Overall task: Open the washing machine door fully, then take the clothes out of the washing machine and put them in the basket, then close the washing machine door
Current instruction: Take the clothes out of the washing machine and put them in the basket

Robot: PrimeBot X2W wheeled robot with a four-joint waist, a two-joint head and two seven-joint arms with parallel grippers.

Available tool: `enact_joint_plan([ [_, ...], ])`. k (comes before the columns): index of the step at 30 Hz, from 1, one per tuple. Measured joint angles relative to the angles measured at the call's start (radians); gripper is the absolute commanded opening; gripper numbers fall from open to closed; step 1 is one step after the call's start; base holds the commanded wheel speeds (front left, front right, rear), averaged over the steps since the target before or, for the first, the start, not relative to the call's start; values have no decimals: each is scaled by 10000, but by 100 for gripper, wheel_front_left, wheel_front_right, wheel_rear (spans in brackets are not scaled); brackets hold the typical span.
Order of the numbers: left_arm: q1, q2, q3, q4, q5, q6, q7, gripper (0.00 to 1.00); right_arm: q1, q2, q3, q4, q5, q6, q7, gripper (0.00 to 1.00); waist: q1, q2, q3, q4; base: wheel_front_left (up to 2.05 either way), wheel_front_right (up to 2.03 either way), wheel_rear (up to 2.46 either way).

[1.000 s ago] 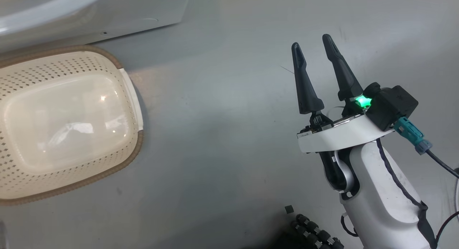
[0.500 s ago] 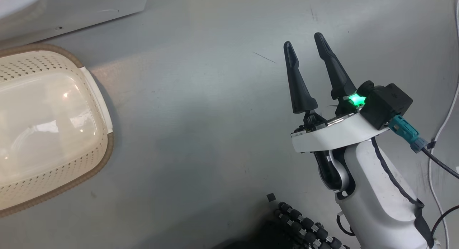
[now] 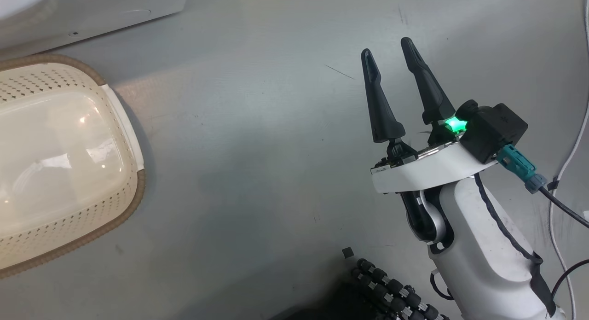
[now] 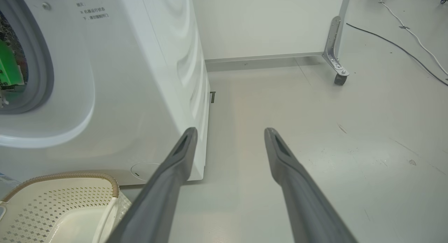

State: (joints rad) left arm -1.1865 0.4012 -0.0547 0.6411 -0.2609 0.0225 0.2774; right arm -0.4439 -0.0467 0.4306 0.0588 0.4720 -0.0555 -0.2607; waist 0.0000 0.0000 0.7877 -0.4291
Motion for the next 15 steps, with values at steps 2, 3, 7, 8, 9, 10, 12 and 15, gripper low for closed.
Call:
enact_joint_plan([
  [2,-59,-15,-75,31,52,0,-117,0,-4,0,-8,10,-2,-2,0,100,0,0,-10,22,0,0,0],
  [3,-60,-35,-113,65,75,0,-240,0,-5,0,-15,23,-2,-2,0,100,0,0,-22,40,0,0,0],
  [7,-68,-40,-169,92,125,0,-422,0,-27,2,-15,46,-19,-4,0,100,0,0,-57,87,0,0,0],
  [8,-68,-52,-192,98,148,0,-587,0,-35,2,-42,75,-63,-4,0,100,0,0,-73,103,0,0,0],
  [9,-68,-88,-201,121,157,0,-731,0,-38,2,-81,115,-102,-6,0,100,0,0,-95,123,0,0,0],
  [10,-67,-130,-213,130,161,0,-884,0,-38,2,-109,153,-146,-10,0,100,0,0,-125,146,0,0,0],
  [12,-67,-194,-261,111,182,-4,-1183,0,-38,2,-142,201,-268,-10,2,100,0,0,-197,198,0,0,0],
  [15,-36,-353,-322,50,226,-13,-1695,0,-38,2,-219,278,-357,-12,0,100,0,0,-320,293,0,0,0],
])
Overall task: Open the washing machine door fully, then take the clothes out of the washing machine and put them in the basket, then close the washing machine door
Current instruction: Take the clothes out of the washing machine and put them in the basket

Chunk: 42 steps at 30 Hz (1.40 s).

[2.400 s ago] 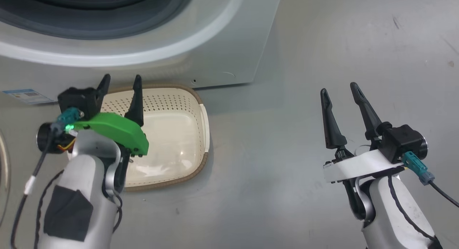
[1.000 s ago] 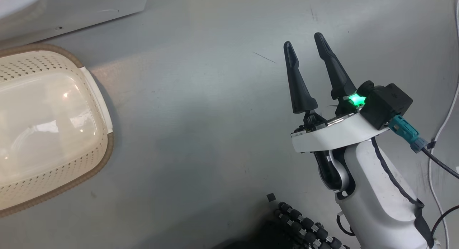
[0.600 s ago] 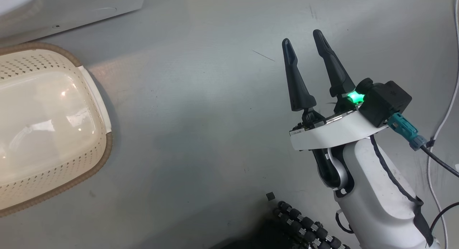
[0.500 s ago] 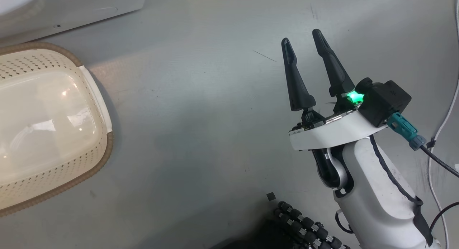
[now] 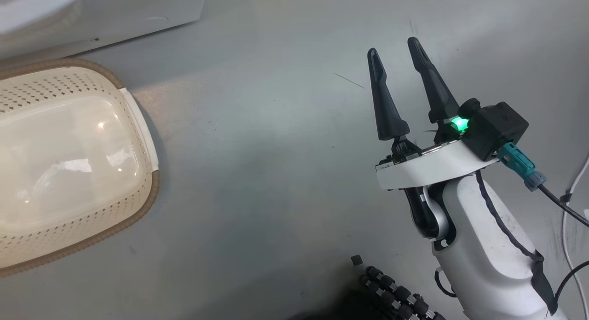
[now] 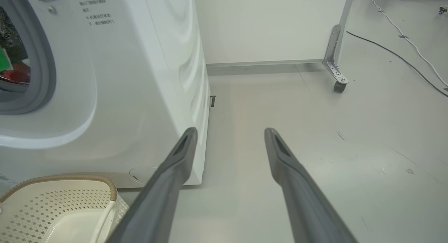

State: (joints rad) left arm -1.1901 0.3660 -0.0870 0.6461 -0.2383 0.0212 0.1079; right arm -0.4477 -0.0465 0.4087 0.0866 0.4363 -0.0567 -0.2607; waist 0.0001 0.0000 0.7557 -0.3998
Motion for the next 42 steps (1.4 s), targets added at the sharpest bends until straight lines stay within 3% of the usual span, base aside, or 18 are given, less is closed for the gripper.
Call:
enact_joint_plan([
  [22,3018,-1593,-380,-1396,-249,-188,-3310,0,353,-17,-736,593,-951,8,0,100,-1,0,-1611,1181,0,0,0],
  [42,5437,-2111,-453,-4437,-151,178,-3599,0,1522,-23,-1325,1225,-1498,153,2,100,-1,0,-3732,2181,0,0,0],
])
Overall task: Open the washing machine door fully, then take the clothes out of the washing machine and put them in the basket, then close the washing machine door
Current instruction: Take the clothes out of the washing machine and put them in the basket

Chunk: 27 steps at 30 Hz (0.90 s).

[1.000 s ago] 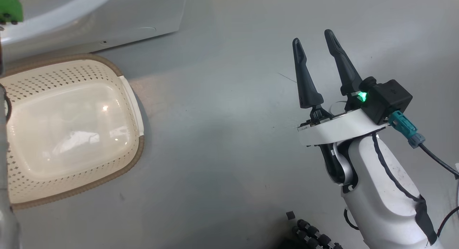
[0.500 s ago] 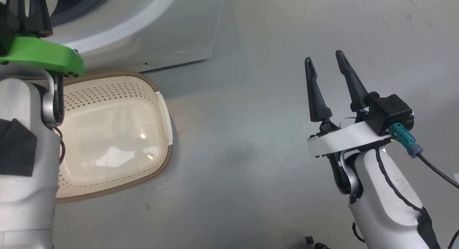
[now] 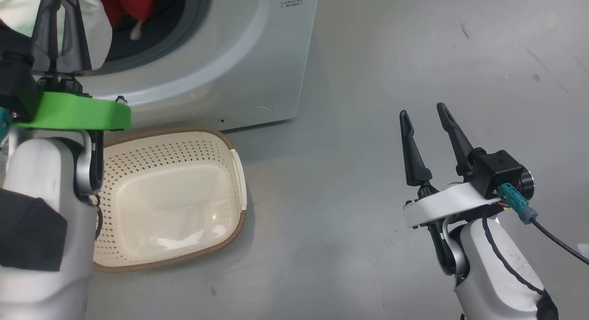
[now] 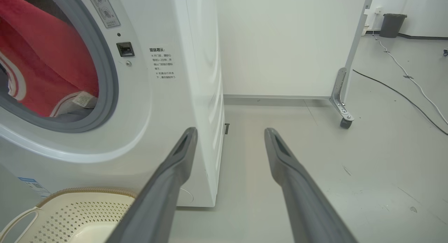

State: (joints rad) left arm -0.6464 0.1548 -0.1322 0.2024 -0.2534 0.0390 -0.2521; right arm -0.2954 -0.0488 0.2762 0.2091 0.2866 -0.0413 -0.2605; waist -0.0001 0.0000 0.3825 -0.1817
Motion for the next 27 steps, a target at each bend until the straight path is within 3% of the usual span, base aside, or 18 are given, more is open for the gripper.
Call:
enact_joint_plan([
  [16,1410,-29,328,-2989,357,295,-58,0,838,-2,-81,132,-6,148,0,100,0,0,-1564,390,0,0,0],
  [27,3477,-407,270,-3312,245,454,-40,0,1012,-2,-31,59,-6,249,0,100,0,0,-1797,436,0,0,0],
])
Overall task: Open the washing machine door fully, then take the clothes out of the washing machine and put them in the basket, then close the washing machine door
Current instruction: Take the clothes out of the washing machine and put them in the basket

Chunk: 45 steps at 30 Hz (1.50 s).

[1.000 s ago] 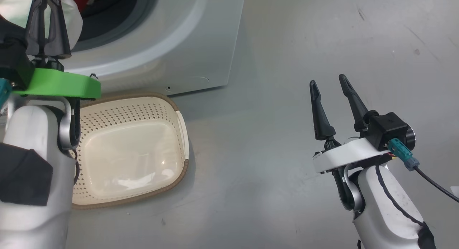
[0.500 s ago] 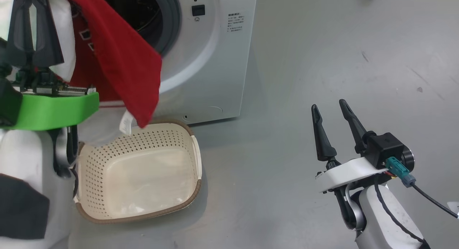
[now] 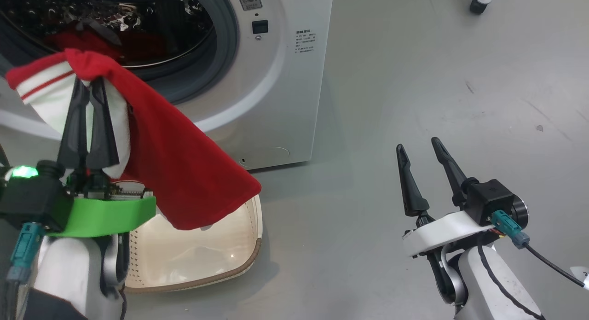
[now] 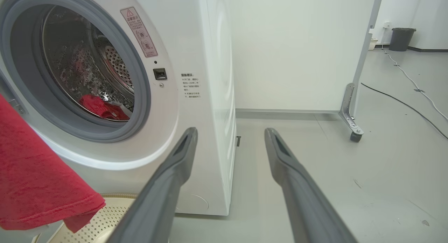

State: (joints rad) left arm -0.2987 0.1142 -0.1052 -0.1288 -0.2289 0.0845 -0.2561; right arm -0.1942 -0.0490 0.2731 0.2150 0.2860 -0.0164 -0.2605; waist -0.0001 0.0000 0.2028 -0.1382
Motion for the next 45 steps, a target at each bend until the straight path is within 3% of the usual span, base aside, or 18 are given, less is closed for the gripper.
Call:
enact_joint_plan([
  [8,1709,-245,-418,769,-349,44,337,0,-16,0,228,-242,4,82,0,100,0,0,345,-213,0,0,0],
  [17,2011,-199,-495,1766,-405,-19,349,0,-264,0,410,-677,82,92,0,100,0,0,1051,-430,0,0,0],
  [29,944,288,-10,2993,-341,-63,303,0,-1005,0,487,-1310,190,48,-2,100,1,0,2591,-851,0,0,0],
  [45,-370,600,372,5952,-587,-307,284,0,-2006,0,594,-1661,307,-21,-2,100,1,0,4648,-1301,0,0,0],
])
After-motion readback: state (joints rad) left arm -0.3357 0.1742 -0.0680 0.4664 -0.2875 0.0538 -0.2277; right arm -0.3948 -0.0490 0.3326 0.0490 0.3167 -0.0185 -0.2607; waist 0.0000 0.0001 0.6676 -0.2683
